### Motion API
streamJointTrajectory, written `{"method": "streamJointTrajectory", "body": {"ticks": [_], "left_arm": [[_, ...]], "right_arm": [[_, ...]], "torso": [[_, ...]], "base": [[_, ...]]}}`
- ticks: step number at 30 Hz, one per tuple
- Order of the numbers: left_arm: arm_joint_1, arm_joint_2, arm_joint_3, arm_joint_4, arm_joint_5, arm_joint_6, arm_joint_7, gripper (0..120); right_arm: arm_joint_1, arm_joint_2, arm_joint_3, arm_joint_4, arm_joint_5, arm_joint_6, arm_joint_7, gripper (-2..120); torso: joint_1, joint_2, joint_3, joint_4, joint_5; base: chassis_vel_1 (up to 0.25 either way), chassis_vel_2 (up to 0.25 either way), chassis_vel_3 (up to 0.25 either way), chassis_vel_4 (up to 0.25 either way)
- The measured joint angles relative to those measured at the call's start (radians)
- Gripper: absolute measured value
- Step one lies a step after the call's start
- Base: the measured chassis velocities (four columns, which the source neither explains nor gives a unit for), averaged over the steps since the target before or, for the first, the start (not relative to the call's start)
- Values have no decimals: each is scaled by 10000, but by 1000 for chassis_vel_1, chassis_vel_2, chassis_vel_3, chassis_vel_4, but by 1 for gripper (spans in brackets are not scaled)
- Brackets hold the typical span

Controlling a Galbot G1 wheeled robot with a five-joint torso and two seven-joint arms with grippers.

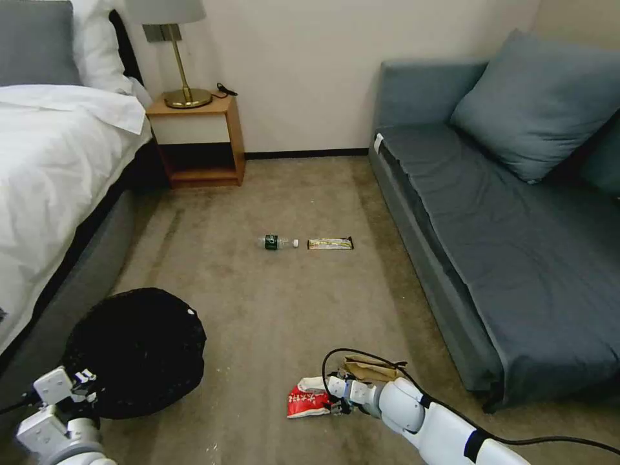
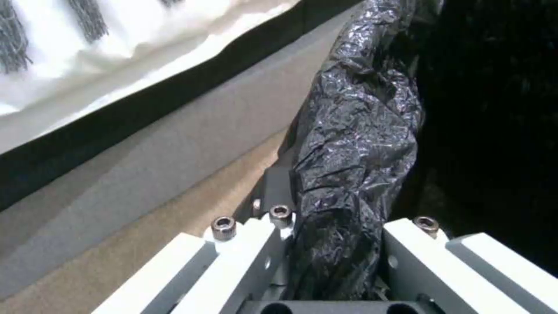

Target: Pick up the trash bin, then pick up the garbage on the floor and place it into the trash bin.

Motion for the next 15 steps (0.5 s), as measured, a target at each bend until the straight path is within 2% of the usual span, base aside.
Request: {"method": "streamJointTrajectory", "body": {"ticks": [2, 4, 5, 7, 9, 11, 13, 15], "left_arm": [[5, -6, 2, -4, 0, 0, 0, 4], [6, -6, 2, -5, 1, 1, -1, 4], [9, -7, 2, -13, 1, 2, -2, 4], [13, -7, 3, -36, 1, 4, -2, 4], [15, -6, 5, -41, 1, 5, -2, 4], [11, -3, 33, -42, 1, 7, -3, 4], [6, 1, 39, -43, 1, 8, -3, 4], [-19, 35, 60, -25, 6, 10, -3, 4]], "right_arm": [[1, 57, -12, -63, -37, 8, -14, 47], [1, 74, -13, -90, -58, 20, -19, 45], [1, 103, -13, -135, -91, 49, -26, 37], [0, 127, 4, -155, -93, 74, -31, 29], [0, 128, 14, -155, -93, 78, -32, 26], [9, 116, 29, -155, -79, 92, -32, 14], [13, 112, 32, -156, -73, 95, -33, 11], [18, 115, 70, -156, -57, 111, -27, 3]], "torso": [[0, 0, 0, 0, 0], [0, 0, 0, 0, 0], [0, 0, 0, 0, 0], [0, 0, 0, 0, 0], [0, 0, 0, 0, 0], [0, 0, 0, 0, 0], [0, 0, 0, 0, 0], [0, 0, 0, 0, 0]], "base": [[0, 0, 0, 0], [0, 0, 0, 0], [0, 0, 0, 0], [0, 0, 0, 0], [0, 0, 0, 0], [0, 0, 0, 0], [0, 0, 0, 0], [0, 0, 0, 0]]}}
